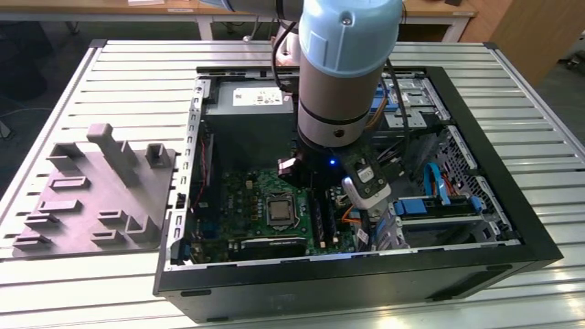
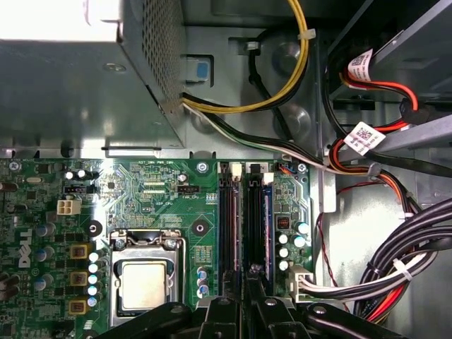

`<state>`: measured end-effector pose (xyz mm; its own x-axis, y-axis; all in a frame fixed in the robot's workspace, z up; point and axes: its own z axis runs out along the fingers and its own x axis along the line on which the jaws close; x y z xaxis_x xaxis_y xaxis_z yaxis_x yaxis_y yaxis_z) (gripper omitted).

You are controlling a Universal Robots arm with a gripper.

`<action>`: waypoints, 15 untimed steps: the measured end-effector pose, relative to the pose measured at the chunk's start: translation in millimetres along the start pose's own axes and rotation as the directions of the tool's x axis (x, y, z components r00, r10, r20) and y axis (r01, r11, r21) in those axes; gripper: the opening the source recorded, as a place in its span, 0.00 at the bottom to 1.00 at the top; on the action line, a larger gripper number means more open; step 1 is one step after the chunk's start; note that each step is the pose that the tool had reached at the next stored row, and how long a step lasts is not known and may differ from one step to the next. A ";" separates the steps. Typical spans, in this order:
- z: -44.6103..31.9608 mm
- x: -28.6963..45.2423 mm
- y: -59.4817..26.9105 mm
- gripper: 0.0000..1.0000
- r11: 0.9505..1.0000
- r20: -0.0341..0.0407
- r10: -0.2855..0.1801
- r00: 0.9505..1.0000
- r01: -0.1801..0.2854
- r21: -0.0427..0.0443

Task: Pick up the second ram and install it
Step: 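Press down the second ram until it locks into place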

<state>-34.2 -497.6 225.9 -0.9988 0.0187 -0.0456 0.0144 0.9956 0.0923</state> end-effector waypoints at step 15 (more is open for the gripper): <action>0.3 0.0 2.9 0.10 1.000 -0.001 0.001 1.000 -0.001 -0.003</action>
<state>-34.1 -494.7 225.9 -0.9988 0.0196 -0.0449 0.0152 0.9953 0.0955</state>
